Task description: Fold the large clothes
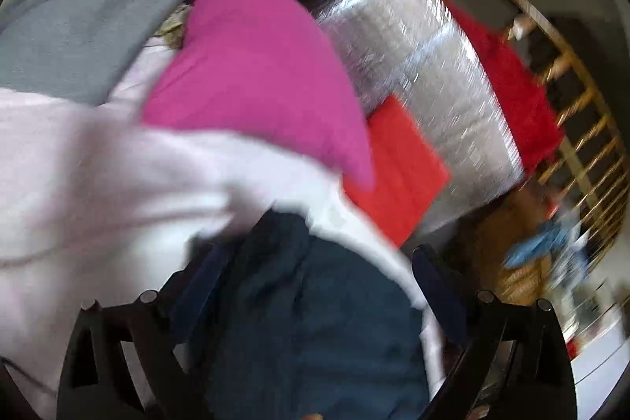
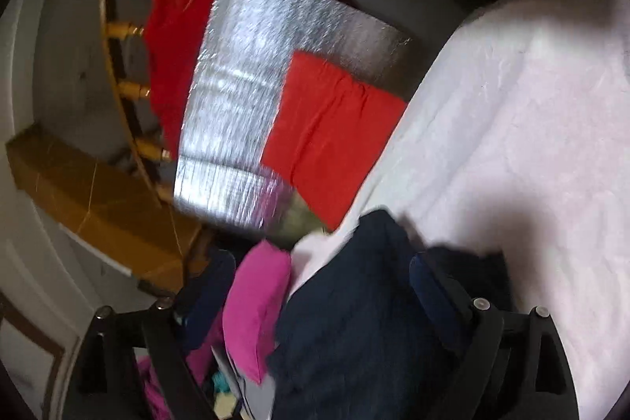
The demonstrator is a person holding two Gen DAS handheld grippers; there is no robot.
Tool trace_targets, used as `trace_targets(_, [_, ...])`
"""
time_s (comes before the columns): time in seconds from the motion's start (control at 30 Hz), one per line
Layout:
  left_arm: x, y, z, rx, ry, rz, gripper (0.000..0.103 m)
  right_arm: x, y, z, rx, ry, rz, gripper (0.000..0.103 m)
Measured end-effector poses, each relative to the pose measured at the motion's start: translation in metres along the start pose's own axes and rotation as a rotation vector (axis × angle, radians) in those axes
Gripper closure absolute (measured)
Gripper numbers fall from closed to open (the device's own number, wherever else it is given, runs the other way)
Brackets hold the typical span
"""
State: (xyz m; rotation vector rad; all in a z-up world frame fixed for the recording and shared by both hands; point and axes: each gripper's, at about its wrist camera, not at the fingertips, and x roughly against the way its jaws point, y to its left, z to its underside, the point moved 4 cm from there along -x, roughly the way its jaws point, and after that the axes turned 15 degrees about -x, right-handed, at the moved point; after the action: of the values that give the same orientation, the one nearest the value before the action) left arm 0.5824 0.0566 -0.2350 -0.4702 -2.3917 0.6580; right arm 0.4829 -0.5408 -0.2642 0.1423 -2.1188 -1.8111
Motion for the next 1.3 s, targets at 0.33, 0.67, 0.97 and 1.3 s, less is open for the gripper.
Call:
trace_targets(0.33, [0.047,0.014,0.12,0.132,0.145,-0.114,0.006,0.08,-0.048,0.097,-0.109,0.091,0.075,0.011])
trace_targets(0.67, [0.002,0.066,0.129,0.298,0.14,-0.196,0.006,0.022,-0.097,0.113,-0.12,0.039,0.277,0.015])
trace_targets(0.97, [-0.012,0.052,0.118,0.228,0.095,-0.09,0.06,-0.003,-0.085,0.087,-0.044,-0.03,0.308,0.064])
trace_targets(1.3, [0.069,0.017,0.124,0.099,0.08,-0.06,0.076,0.07,-0.037,0.128,0.103,-0.012,0.324,0.074])
